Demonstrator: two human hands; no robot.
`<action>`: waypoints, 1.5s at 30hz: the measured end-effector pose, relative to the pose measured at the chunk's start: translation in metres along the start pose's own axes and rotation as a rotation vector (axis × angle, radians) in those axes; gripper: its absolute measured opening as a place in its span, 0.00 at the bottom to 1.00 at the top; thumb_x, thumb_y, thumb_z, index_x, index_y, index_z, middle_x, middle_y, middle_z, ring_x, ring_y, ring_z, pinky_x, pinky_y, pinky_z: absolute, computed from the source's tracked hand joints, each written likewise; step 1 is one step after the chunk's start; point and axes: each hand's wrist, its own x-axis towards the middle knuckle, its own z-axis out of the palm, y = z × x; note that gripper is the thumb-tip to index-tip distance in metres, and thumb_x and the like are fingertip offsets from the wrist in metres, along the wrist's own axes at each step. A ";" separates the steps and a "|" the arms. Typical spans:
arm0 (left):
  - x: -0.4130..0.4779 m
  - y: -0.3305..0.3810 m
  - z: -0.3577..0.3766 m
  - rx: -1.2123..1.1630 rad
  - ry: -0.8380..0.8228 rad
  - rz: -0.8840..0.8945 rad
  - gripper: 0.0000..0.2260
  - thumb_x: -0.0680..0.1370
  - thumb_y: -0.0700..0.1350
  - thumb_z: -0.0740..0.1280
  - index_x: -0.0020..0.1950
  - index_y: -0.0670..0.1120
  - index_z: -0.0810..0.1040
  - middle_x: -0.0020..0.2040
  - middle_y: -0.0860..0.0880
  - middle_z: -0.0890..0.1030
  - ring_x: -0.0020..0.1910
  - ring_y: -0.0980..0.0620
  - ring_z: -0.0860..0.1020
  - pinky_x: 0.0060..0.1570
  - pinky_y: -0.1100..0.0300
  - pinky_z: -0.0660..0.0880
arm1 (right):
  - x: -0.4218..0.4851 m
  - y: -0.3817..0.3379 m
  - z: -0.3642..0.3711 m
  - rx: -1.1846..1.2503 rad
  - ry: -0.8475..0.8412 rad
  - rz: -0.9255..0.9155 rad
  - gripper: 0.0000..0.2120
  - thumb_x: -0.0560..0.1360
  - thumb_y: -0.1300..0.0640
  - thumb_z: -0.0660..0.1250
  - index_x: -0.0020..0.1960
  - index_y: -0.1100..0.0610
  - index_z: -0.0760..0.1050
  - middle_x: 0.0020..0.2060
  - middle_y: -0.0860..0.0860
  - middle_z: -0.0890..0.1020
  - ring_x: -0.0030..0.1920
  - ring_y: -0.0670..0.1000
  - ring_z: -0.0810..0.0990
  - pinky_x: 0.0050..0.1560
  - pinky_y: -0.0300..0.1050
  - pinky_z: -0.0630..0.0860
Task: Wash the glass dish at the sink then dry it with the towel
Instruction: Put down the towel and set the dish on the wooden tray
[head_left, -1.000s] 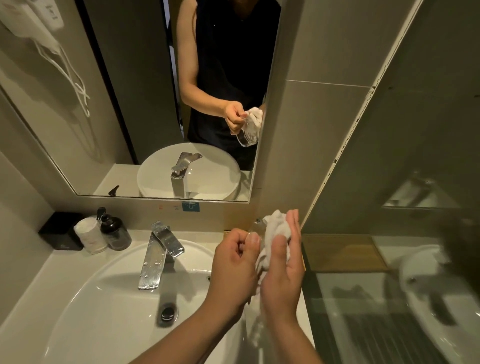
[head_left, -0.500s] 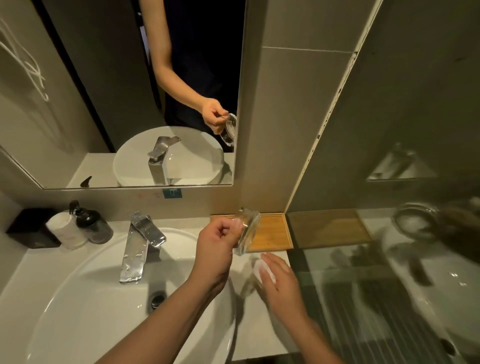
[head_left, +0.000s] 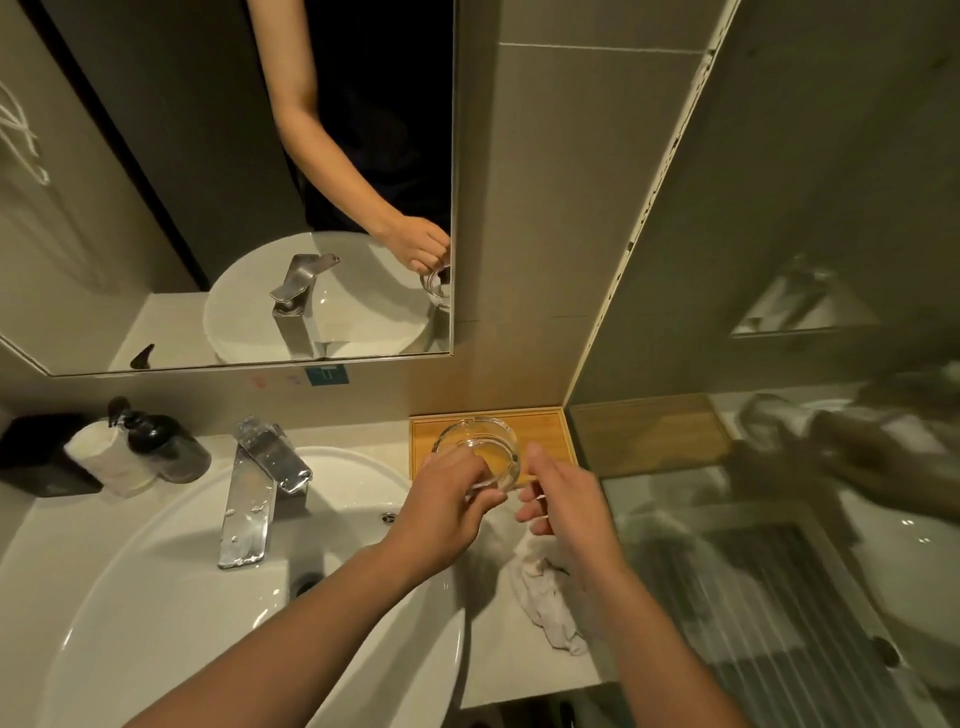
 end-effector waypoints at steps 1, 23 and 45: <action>0.002 -0.002 0.001 0.022 -0.021 0.035 0.09 0.77 0.45 0.71 0.41 0.44 0.75 0.39 0.52 0.74 0.41 0.52 0.70 0.43 0.54 0.68 | 0.001 -0.012 0.000 -0.018 -0.045 -0.001 0.22 0.80 0.40 0.66 0.46 0.60 0.83 0.32 0.49 0.83 0.31 0.47 0.82 0.30 0.41 0.75; 0.090 -0.078 0.030 -0.357 0.029 -0.659 0.12 0.81 0.48 0.65 0.46 0.45 0.86 0.40 0.46 0.86 0.41 0.43 0.82 0.47 0.49 0.80 | 0.117 -0.014 0.005 -0.270 0.029 0.055 0.17 0.83 0.55 0.64 0.43 0.64 0.83 0.30 0.54 0.83 0.34 0.52 0.81 0.48 0.55 0.82; 0.089 -0.133 0.079 -0.168 -0.059 -0.879 0.14 0.81 0.41 0.63 0.41 0.39 0.85 0.41 0.42 0.86 0.38 0.49 0.75 0.39 0.61 0.66 | 0.168 0.033 0.047 -0.485 0.034 0.235 0.17 0.82 0.61 0.62 0.35 0.58 0.75 0.38 0.62 0.87 0.38 0.58 0.87 0.43 0.50 0.84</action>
